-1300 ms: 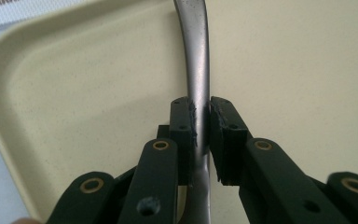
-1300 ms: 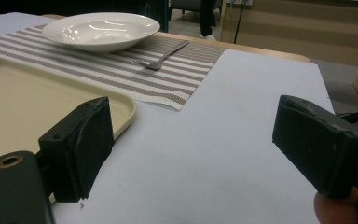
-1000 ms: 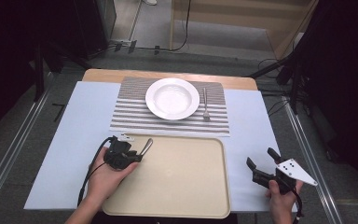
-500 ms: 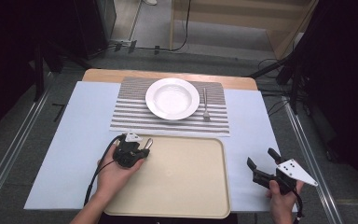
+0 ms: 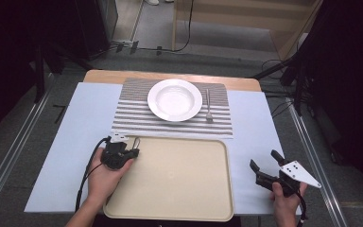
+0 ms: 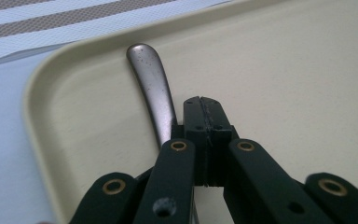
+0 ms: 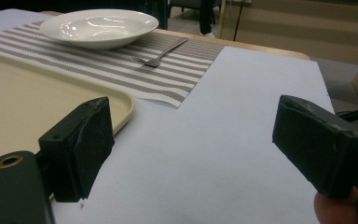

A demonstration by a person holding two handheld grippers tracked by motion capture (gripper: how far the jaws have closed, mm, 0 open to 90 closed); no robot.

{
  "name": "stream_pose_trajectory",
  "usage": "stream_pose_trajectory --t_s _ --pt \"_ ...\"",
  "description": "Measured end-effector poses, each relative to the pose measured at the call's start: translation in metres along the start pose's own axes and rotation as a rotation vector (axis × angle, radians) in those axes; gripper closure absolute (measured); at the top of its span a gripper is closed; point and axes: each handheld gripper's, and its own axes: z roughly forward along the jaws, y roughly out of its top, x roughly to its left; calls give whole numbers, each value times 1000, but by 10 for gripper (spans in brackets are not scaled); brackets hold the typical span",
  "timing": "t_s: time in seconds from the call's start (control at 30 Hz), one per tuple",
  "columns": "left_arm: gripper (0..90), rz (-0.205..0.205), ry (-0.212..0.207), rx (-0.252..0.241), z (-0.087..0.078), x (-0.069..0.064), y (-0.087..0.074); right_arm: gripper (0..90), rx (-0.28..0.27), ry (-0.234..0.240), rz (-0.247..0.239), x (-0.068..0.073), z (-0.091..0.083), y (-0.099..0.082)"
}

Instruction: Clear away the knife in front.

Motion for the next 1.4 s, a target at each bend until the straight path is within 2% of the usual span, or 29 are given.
stream_pose_trajectory --t_s 0.17,0.3,0.43,0.53,0.6,0.63,0.7,0.73,0.8,0.83,0.9,1.0,1.07,1.1,1.17,1.27,1.33,1.4 --pt "891 -31 -7 -19 -7 11 -7 132 5 0 -1 2 1 0" --pt "891 -31 -30 -33 -10 17 -12 131 6 2 -3 2 1 0" --pt "883 -45 -72 -102 -18 21 -14 131 7 0 1 1 2 -1" --pt "760 -12 -78 -180 -27 22 -14 131 8 -2 0 1 2 -1" --pt "682 -22 -128 -226 -33 25 -15 131 8 -4 -1 1 2 -1" --pt "646 -23 -138 -250 -37 27 -16 131 9 -6 -1 2 2 -1" --pt "587 -12 -119 -268 -42 28 -18 131 11 -8 -1 2 2 -1" --pt "524 -4 -90 -272 -45 29 -19 131 12 -8 -1 2 2 -1" --pt "428 -7 -77 -292 -50 31 -21 131 13 -12 -1 2 2 -1" --pt "350 -14 -77 -301 -52 32 -22 131 13 -14 -2 2 2 -1" --pt "254 -29 -94 -314 -55 35 -24 131 13 -16 -1 1 2 -1" --pt "122 -25 -75 -342 -59 38 -25 131 15 -21 -1 1 2 -1" --pt "84 -13 -80 -358 -61 40 -27 131 15 -23 0 1 2 0" --pt "0 -13 -74 -357 -62 41 -27 131 16 -24 5 2 2 0" --pt "0 3 -88 -382 -65 43 -29 131 16 -25 6 2 2 0" --pt "0 27 -68 -410 -71 45 -32 131 19 -30 6 1 2 0" --pt "0 29 -47 -421 -74 48 -34 131 17 -29 2 2 2 1" --pt "0 21 -44 -428 -76 53 -37 131 14 -29 -5 2 2 1"
